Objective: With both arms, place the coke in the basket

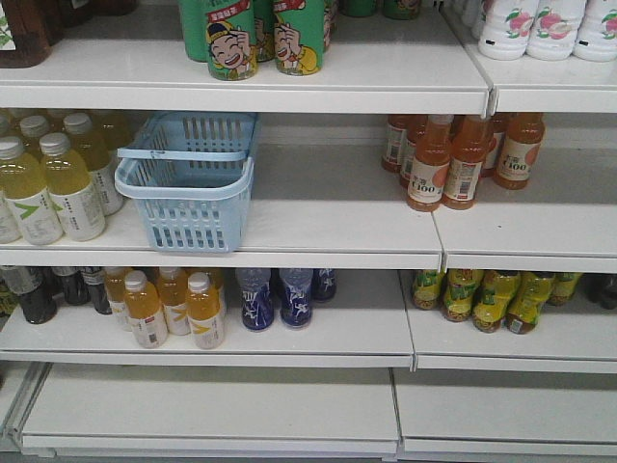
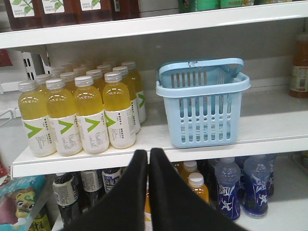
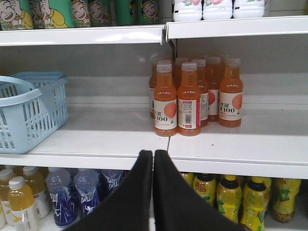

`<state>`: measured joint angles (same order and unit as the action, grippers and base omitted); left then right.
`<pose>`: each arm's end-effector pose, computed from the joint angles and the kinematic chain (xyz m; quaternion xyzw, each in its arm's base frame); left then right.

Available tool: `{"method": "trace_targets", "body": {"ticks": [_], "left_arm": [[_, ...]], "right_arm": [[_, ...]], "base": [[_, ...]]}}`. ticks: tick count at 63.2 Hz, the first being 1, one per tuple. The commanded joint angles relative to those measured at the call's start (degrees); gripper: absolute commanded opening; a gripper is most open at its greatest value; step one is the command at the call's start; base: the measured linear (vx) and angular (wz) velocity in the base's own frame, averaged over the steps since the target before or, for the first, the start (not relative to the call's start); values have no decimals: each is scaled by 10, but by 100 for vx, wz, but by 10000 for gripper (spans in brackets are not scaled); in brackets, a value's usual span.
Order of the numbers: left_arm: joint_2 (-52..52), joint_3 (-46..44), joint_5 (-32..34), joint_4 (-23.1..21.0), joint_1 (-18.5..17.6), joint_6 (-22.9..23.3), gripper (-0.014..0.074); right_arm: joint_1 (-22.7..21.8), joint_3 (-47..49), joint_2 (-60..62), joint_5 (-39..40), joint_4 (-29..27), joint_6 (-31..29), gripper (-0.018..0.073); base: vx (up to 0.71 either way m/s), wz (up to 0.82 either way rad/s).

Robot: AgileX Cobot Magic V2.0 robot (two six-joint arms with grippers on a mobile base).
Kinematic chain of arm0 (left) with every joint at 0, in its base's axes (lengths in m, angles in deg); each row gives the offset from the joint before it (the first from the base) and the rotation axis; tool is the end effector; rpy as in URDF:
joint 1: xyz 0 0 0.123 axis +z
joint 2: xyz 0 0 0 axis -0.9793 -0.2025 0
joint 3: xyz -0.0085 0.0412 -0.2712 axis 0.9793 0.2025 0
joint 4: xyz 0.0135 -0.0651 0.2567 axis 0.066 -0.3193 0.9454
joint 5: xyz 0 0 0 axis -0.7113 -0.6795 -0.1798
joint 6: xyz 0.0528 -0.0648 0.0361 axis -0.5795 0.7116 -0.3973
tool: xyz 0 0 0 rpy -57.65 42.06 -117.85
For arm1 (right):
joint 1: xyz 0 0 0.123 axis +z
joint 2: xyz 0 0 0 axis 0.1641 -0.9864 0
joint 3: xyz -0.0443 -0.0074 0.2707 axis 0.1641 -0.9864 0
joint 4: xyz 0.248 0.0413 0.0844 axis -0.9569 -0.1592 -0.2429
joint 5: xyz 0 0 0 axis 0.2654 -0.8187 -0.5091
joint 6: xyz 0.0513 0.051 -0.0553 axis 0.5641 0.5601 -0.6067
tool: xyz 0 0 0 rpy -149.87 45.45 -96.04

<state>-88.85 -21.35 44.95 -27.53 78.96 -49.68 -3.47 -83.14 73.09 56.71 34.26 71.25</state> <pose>0.0816 0.0018 0.1937 0.0001 0.7174 0.0145 0.6965 0.0809 0.0081 0.1971 -0.0201 0.7098 0.0510 0.7022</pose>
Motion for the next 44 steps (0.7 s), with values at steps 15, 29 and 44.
{"method": "trace_targets", "body": {"ticks": [15,29,44], "left_arm": [[11,-1,45,0,-1,3,-6],[11,-1,45,0,-1,3,-6],[11,-1,45,0,-1,3,-6]], "right_arm": [[-1,-7,10,45,2,-3,-10],[-1,-7,10,45,2,-3,-10],[-1,-7,10,45,2,-3,-10]], "base": [[6,0],[0,-1],[0,0]]}}
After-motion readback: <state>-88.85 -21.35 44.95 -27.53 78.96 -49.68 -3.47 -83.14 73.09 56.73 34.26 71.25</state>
